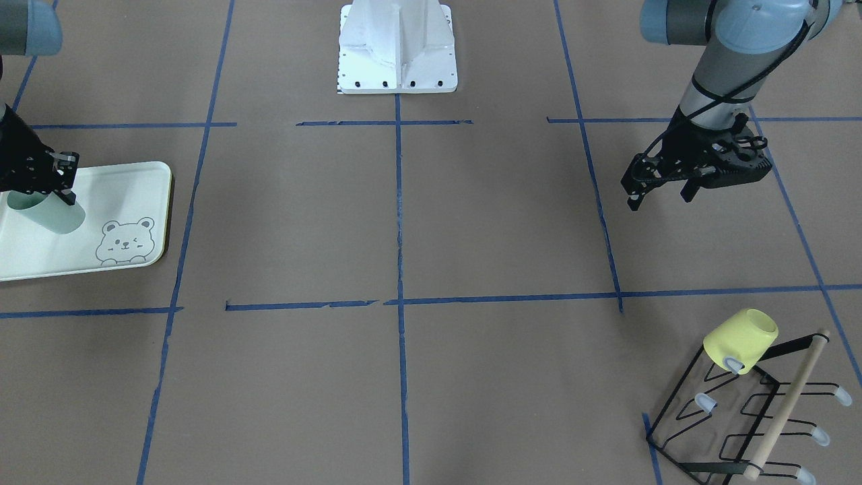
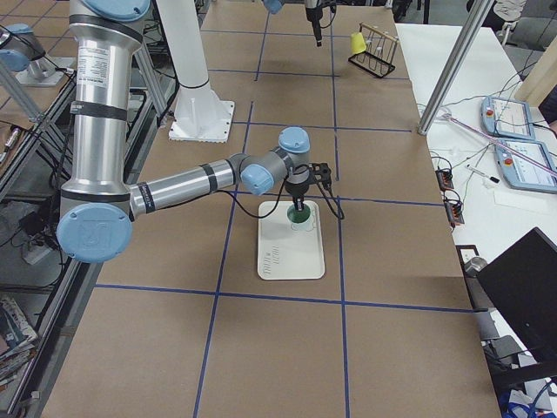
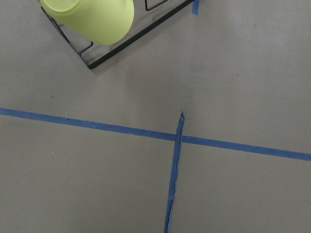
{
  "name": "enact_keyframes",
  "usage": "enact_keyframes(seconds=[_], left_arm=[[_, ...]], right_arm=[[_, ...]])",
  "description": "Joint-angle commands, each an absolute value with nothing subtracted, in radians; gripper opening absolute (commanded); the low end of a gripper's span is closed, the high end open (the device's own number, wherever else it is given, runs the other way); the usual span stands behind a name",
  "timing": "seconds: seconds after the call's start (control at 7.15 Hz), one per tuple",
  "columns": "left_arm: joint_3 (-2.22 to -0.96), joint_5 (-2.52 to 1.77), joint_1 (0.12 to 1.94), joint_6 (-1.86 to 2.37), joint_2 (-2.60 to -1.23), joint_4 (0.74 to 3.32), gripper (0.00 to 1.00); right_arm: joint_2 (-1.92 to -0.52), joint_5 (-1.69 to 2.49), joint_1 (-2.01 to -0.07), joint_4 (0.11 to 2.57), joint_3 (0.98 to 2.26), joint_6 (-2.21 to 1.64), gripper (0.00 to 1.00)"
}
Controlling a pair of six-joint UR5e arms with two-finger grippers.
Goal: Left arm grabs green cup and hands to right arm on tray
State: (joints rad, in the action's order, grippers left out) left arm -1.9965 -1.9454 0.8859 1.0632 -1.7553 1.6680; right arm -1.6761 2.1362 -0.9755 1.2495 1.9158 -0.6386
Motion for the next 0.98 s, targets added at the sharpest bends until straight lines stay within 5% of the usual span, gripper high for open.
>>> enact_keyframes(seconds=[0.0, 0.84], left_arm=[[-2.019, -1.945, 0.888, 1.060, -1.750, 1.654, 1.00], [-2.025, -1.950, 0.885, 1.063, -1.740, 1.655, 1.00]], right_arm=[[-1.649, 2.138, -0.939, 1.253, 1.852, -0.632, 0.01], [-1.658, 2.143, -0.904, 1.282, 1.845, -0.621, 0.00]])
